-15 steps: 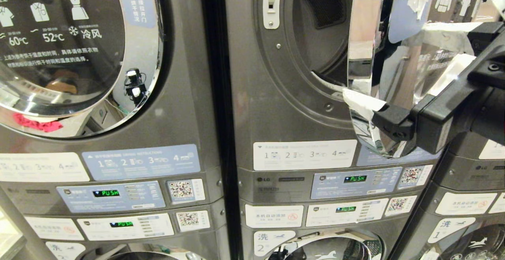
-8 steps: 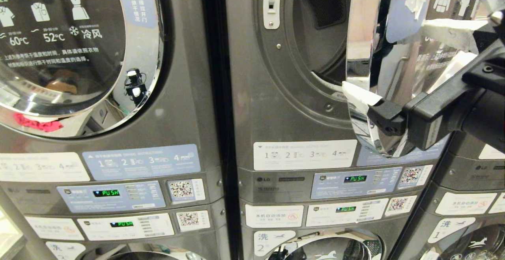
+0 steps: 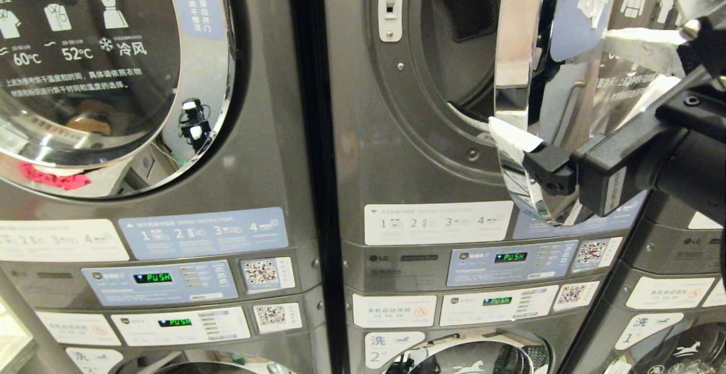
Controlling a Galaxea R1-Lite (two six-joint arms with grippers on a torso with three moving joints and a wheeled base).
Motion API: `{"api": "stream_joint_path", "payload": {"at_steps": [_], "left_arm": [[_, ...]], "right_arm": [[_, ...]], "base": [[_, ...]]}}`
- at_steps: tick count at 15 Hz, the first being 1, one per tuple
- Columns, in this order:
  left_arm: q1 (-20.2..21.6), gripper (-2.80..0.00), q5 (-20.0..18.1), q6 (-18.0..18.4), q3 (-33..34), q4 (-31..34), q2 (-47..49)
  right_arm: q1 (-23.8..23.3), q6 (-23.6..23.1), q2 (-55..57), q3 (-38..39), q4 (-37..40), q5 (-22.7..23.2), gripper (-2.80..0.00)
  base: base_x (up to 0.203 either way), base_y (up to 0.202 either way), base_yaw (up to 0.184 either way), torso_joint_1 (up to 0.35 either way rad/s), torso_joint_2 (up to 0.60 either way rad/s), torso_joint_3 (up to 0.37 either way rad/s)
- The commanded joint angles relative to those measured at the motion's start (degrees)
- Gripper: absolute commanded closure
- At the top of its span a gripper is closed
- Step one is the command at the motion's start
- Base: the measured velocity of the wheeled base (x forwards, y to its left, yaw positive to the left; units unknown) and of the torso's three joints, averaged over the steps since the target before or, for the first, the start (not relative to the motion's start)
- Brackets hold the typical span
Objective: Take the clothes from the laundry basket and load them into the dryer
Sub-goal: Open the dryer
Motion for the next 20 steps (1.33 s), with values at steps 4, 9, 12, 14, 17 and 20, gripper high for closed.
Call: {"api": "stream_joint_path", "payload": {"at_steps": [4,9,12,14,17,20], "left_arm": [[0.02,0.0,0.03,-0.05,0.09,-0.01,-0.02],[0.02,0.0,0.03,0.04,0.09,-0.01,-0.02],[0.02,0.0,0.03,0.04,0.09,-0.01,-0.02],[0.02,0.0,0.03,0.04,0.09,-0.01,-0.02],[0.02,0.0,0.03,-0.03,0.09,-0.01,-0.02],[0.02,0.0,0.03,-0.01,0.09,-0.01,-0.02]], "right_arm": [[1.44,-3.72,-3.55,-0.31,-0.21,-2.73,-2.8],[1.76,-5.76,-7.91,2.48,-0.12,-3.69,-2.8],[2.17,-7.69,-12.83,7.48,-0.12,-3.7,-2.8],[2.13,-8.2,-16.51,10.61,-0.12,-3.97,-2.8],[2.11,-8.9,-19.3,12.21,-0.12,-7.9,-2.8],[2.11,-9.08,-20.13,12.65,-0.12,-8.36,-2.8]], "base": [[0.0,0.0,0.0,0.0,0.0,0.0],[0.0,0.0,0.0,0.0,0.0,0.0],[0.0,0.0,0.0,0.0,0.0,0.0],[0.0,0.0,0.0,0.0,0.0,0.0],[0.0,0.0,0.0,0.0,0.0,0.0],[0.0,0.0,0.0,0.0,0.0,0.0]]}}
